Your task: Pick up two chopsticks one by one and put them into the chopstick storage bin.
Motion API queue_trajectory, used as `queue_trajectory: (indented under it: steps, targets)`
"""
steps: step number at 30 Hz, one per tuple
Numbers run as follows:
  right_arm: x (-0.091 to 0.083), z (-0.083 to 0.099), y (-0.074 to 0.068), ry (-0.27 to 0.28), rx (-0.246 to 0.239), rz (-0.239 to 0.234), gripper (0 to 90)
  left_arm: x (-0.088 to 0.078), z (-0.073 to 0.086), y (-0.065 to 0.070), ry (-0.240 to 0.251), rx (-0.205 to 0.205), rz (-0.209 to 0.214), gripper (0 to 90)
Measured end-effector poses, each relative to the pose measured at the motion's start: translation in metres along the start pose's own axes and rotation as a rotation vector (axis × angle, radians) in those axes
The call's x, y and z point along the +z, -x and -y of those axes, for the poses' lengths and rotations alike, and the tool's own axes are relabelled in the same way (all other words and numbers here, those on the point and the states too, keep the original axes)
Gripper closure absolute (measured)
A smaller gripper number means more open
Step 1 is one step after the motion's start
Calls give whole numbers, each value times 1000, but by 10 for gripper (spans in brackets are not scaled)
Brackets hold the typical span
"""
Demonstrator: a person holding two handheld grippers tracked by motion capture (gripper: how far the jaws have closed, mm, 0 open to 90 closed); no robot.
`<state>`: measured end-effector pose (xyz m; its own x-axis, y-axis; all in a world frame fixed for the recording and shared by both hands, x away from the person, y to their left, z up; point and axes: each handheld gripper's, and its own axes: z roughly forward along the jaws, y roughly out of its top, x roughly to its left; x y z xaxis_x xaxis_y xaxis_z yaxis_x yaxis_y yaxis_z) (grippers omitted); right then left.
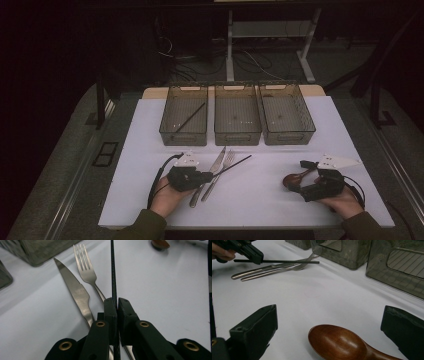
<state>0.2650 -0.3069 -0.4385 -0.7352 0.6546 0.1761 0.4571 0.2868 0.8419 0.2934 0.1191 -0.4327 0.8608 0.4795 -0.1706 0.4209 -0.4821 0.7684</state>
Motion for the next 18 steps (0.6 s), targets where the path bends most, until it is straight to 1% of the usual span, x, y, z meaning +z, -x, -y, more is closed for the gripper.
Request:
queue_trajectory:
  steps: [4,8,11,18]
  targets:
    - [0,0,0,0,0,0,3,-7,-2,-1,17,-19,10,848]
    - [0,0,0,-1,0,-1,3,-12,-4,-4,21,-18,10,848]
    - [0,0,0,-2,0,-1,3,-15,-6,-5,29,-25,10,848]
    - [1,0,0,-2,0,-1,3,-22,-10,-8,26,-36,7,848]
